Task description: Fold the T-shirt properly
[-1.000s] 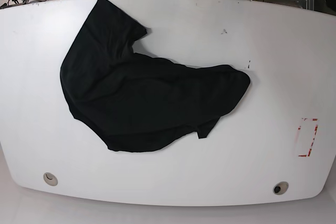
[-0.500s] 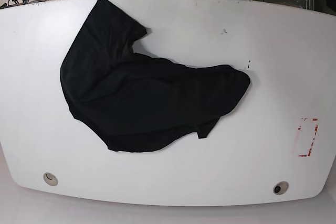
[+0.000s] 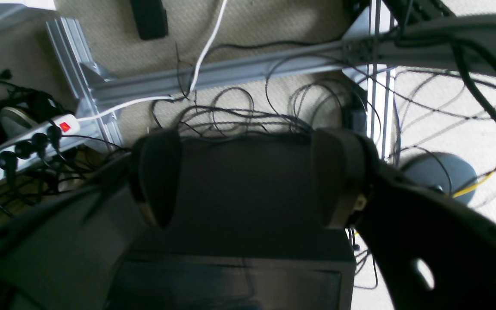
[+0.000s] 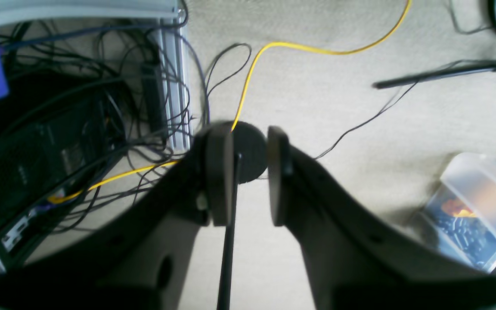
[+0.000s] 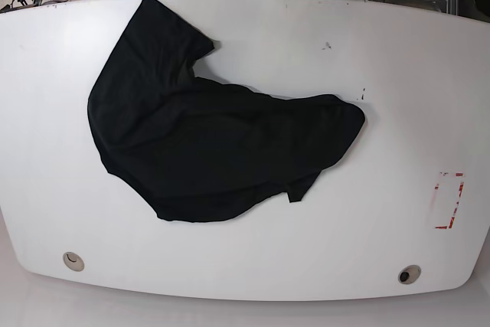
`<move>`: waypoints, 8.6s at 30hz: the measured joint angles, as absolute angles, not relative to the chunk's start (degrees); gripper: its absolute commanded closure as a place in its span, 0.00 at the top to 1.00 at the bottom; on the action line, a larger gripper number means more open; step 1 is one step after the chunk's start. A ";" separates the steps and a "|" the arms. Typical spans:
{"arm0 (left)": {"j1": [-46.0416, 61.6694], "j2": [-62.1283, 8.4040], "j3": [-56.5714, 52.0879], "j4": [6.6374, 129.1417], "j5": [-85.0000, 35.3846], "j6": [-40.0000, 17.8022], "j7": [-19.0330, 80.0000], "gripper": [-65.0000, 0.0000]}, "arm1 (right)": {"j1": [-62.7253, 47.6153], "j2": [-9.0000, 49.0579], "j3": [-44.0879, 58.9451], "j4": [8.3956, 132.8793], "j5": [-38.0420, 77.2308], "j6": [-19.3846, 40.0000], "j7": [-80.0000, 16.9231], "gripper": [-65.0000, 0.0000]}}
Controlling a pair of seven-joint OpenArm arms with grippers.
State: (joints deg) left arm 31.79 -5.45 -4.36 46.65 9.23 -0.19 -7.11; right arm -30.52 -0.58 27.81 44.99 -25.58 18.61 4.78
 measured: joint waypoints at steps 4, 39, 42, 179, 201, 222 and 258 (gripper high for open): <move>32.97 -5.30 -4.36 48.34 9.32 -0.19 -7.20 0.68 | -31.99 -0.62 27.79 46.74 -25.50 18.44 6.42 0.20; 58.30 -6.09 -9.34 81.06 8.10 -0.62 -8.56 0.70 | -57.71 -6.74 26.52 90.87 -25.32 19.68 4.75 0.20; 59.79 -6.48 -10.09 82.72 7.81 -0.54 -7.84 0.70 | -58.52 -6.90 26.24 93.58 -25.65 19.73 2.07 0.20; 36.14 -9.02 -14.41 108.47 3.11 -3.01 -7.57 0.71 | -10.85 -1.72 36.03 110.10 11.42 25.89 -44.10 0.82; 35.55 -9.13 -14.46 108.12 3.38 -3.49 -7.31 0.70 | -10.52 -1.41 43.13 98.98 20.10 26.61 -45.87 0.81; 34.92 -9.10 -14.72 108.09 3.33 -3.44 -7.22 0.70 | -8.93 1.10 44.53 92.88 26.65 26.89 -50.22 0.81; 34.72 -9.13 -14.68 107.98 3.64 -3.05 -6.90 0.73 | -8.32 5.28 41.56 85.82 32.84 26.61 -51.20 0.00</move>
State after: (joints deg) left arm 34.72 -9.13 -14.68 107.98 3.64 -3.05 -6.90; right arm -8.32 5.28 41.56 85.82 32.84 26.61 -51.20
